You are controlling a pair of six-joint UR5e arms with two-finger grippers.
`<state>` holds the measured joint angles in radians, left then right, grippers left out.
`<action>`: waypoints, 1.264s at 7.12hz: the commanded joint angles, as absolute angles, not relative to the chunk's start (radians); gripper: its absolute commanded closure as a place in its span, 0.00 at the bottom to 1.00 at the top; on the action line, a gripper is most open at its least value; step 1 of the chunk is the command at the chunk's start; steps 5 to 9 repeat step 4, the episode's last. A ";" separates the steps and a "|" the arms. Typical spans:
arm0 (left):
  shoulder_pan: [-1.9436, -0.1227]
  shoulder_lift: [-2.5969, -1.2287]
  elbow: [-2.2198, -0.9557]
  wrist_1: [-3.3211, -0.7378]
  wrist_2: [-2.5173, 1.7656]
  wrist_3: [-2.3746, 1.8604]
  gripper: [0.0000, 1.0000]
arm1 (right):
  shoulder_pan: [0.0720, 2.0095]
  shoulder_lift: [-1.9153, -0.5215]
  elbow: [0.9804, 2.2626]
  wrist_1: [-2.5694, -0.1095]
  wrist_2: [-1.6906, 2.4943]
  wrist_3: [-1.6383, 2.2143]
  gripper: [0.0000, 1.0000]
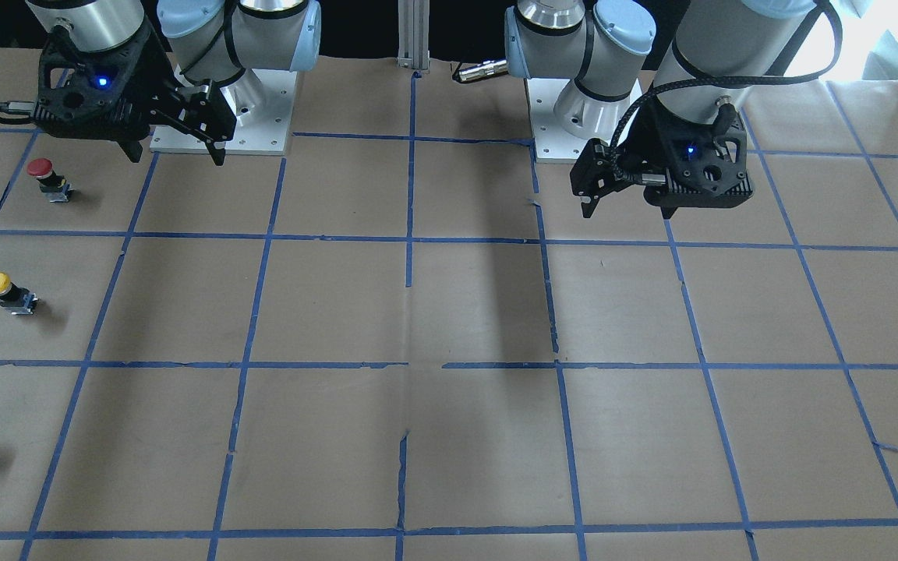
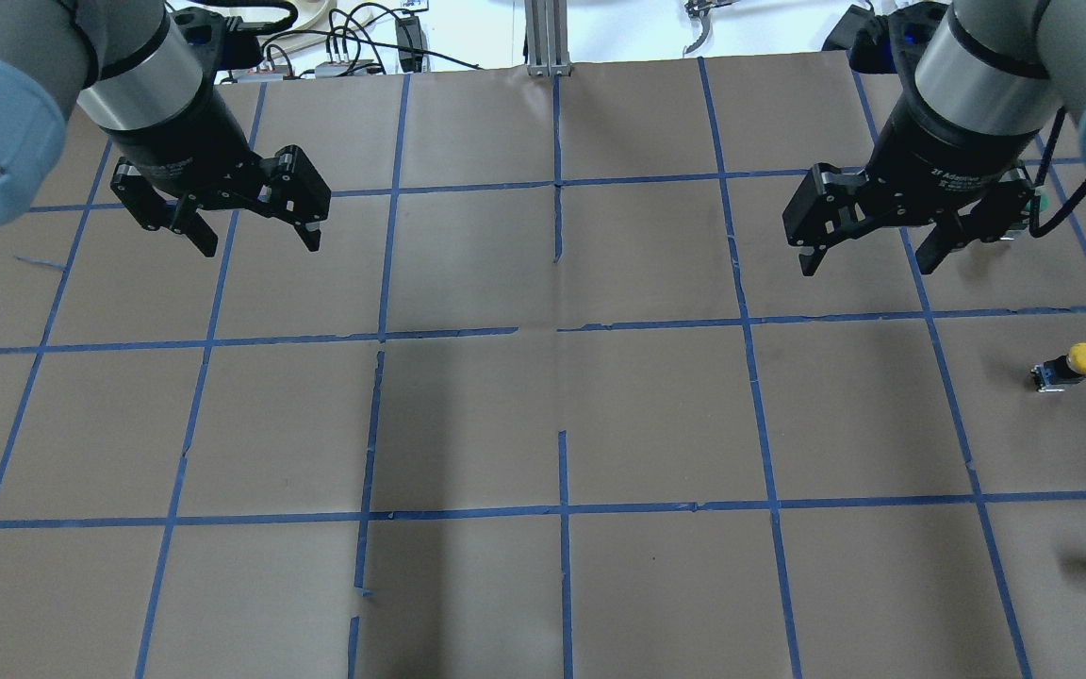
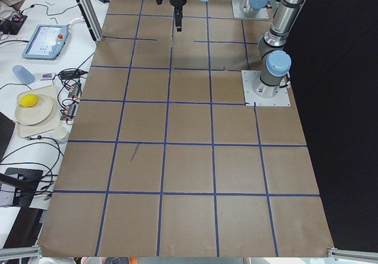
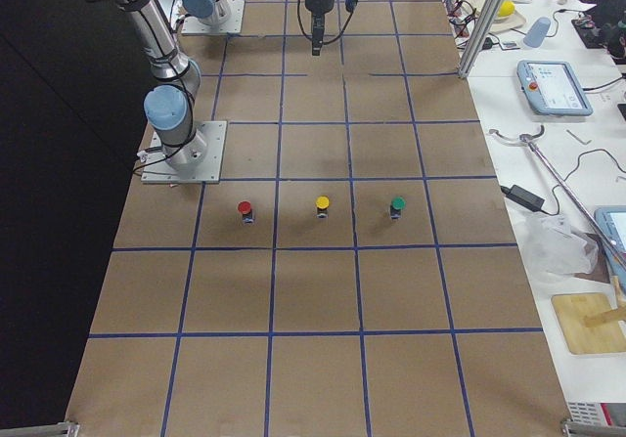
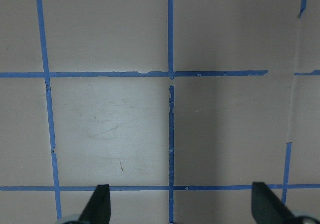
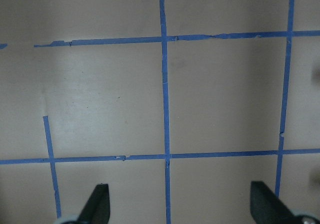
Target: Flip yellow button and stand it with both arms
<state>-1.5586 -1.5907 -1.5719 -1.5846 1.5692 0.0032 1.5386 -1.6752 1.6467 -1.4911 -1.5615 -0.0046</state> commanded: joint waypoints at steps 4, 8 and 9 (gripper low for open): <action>-1.559 -1.598 -1.572 -1.582 1.568 0.003 0.00 | 1.539 -1.675 1.647 -1.497 -1.560 -0.003 0.00; -1.559 -1.598 -1.572 -1.582 1.568 0.003 0.00 | 1.539 -1.675 1.647 -1.497 -1.560 -0.003 0.00; -1.559 -1.598 -1.572 -1.582 1.568 0.003 0.00 | 1.539 -1.675 1.647 -1.497 -1.560 -0.003 0.00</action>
